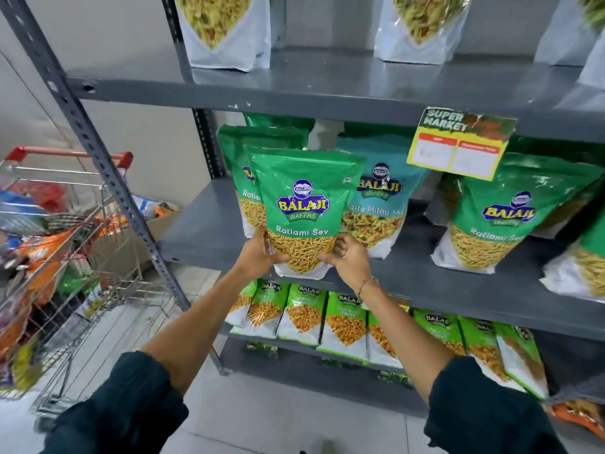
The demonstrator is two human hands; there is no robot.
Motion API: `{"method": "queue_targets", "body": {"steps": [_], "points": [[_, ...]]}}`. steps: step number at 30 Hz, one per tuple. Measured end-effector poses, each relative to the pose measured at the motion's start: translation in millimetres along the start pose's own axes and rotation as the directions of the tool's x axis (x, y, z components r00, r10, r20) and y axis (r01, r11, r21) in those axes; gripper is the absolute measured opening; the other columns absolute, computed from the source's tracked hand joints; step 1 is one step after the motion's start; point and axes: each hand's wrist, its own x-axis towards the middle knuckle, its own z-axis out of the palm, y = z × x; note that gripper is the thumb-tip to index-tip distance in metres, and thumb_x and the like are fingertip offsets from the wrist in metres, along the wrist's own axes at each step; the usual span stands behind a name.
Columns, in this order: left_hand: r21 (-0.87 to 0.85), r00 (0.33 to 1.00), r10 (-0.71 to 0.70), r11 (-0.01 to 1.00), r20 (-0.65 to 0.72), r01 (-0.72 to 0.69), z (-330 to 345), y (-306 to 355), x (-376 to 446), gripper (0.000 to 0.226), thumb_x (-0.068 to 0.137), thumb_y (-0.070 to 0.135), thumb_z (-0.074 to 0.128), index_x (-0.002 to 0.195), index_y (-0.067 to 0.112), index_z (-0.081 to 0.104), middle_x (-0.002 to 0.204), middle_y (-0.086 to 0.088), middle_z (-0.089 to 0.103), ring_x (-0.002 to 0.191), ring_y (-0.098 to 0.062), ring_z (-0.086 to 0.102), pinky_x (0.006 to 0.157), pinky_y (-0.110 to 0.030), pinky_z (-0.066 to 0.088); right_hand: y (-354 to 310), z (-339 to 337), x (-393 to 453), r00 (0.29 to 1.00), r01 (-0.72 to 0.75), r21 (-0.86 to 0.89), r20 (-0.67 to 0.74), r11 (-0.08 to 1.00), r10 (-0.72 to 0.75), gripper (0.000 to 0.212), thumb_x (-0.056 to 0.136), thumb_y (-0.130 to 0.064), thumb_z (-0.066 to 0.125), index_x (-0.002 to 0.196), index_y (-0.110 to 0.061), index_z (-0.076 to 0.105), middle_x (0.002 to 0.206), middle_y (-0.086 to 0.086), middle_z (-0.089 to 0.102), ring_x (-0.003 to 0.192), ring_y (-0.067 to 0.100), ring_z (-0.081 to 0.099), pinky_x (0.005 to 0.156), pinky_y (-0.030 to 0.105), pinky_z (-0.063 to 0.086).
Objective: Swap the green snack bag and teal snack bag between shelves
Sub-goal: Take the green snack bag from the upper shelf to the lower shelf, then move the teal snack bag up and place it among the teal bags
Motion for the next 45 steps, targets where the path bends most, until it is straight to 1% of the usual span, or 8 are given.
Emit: {"method": "queue_targets", "body": {"steps": [7, 16, 21, 24, 28, 34, 40, 45], "points": [[0.055, 1.000, -0.024, 0.998, -0.019, 0.025, -3, -10, 26, 0.074, 0.072, 0.017, 0.077, 0.131, 0.010, 0.033, 0.132, -0.008, 0.054, 0.121, -0.028, 0.049, 0.099, -0.039, 0.040, 16, 14, 30, 1.000, 0.007, 0.033, 0.012, 0.999, -0.007, 0.040, 0.065, 0.004, 0.075, 0.093, -0.009, 0.049, 0.088, 0.003, 0.063, 0.077, 0.005, 0.059, 0.067, 0.012, 0.050], [0.127, 0.999, -0.030, 0.991, -0.045, 0.035, 0, -12, 22, 0.074, 0.077, 0.018, 0.072, 0.135, 0.005, 0.027, 0.140, -0.013, 0.046, 0.130, -0.031, 0.042, 0.105, -0.043, 0.036, 21, 17, 25, 0.997, 0.015, 0.040, 0.076, 0.999, -0.018, 0.054, 0.073, -0.004, 0.071, 0.120, -0.004, 0.044, 0.119, 0.010, 0.059, 0.107, 0.018, 0.057, 0.097, 0.031, 0.046], [0.224, 0.958, -0.042, 0.969, -0.283, 0.108, 25, -9, -1, 0.025, 0.086, 0.022, 0.059, 0.068, 0.005, 0.056, 0.083, -0.014, 0.056, 0.080, -0.030, 0.057, 0.072, -0.038, 0.046, 30, -6, 5, 1.000, -0.004, -0.063, -0.030, 0.998, 0.003, 0.041, 0.077, -0.008, 0.069, 0.116, -0.004, 0.054, 0.115, 0.007, 0.062, 0.102, 0.019, 0.060, 0.090, 0.028, 0.048], [0.190, 0.998, 0.059, 0.980, 0.014, -0.060, 62, 7, -21, 0.018, 0.090, 0.014, 0.052, 0.090, 0.002, 0.065, 0.083, -0.007, 0.063, 0.074, -0.019, 0.058, 0.066, -0.027, 0.048, 42, -29, -8, 0.990, -0.069, -0.093, -0.133, 0.993, 0.056, 0.025, 0.077, -0.008, 0.069, 0.100, -0.005, 0.064, 0.104, 0.014, 0.069, 0.088, 0.019, 0.064, 0.086, 0.032, 0.052], [0.216, 0.888, 0.246, 0.913, 0.387, -0.347, 117, 32, -20, 0.028, 0.088, 0.010, 0.055, 0.115, 0.004, 0.057, 0.118, -0.014, 0.062, 0.105, -0.020, 0.059, 0.086, -0.026, 0.046, 61, -60, -21, 0.927, -0.140, -0.078, -0.362, 0.987, 0.102, 0.013, 0.077, -0.004, 0.065, 0.090, -0.004, 0.066, 0.081, 0.011, 0.067, 0.079, 0.019, 0.064, 0.064, 0.012, 0.050], [0.266, 0.992, 0.018, 0.963, 0.122, -0.050, 155, 61, 27, 0.070, 0.088, -0.003, 0.041, 0.145, -0.002, 0.000, 0.153, -0.023, 0.018, 0.137, -0.037, 0.028, 0.109, -0.039, 0.031, 78, -91, -5, 0.896, -0.188, 0.033, -0.404, 0.982, 0.185, 0.038, 0.077, -0.008, 0.066, 0.113, -0.004, 0.056, 0.107, 0.017, 0.066, 0.096, 0.021, 0.063, 0.087, 0.020, 0.051], [0.023, 0.983, -0.007, 1.000, -0.183, 0.011, 168, 58, 67, 0.049, 0.094, 0.007, 0.033, 0.142, 0.001, 0.022, 0.140, -0.023, 0.044, 0.125, -0.037, 0.047, 0.096, -0.040, 0.040, 77, -97, 40, 0.970, -0.140, -0.005, -0.201, 0.990, 0.137, 0.081, 0.066, -0.033, 0.076, 0.133, -0.013, 0.035, 0.136, 0.009, 0.050, 0.122, 0.022, 0.050, 0.102, 0.042, 0.044], [-0.150, 0.988, 0.103, 0.981, -0.117, -0.120, 176, 37, 71, 0.052, 0.098, 0.028, 0.028, 0.147, 0.014, 0.015, 0.152, -0.010, 0.032, 0.139, -0.025, 0.032, 0.104, -0.029, 0.028, 81, -100, 59, 0.971, -0.064, 0.034, -0.228, 0.997, 0.071, 0.066, 0.068, -0.029, 0.077, 0.121, -0.009, 0.043, 0.117, 0.005, 0.060, 0.108, 0.018, 0.057, 0.087, 0.034, 0.048]]}}
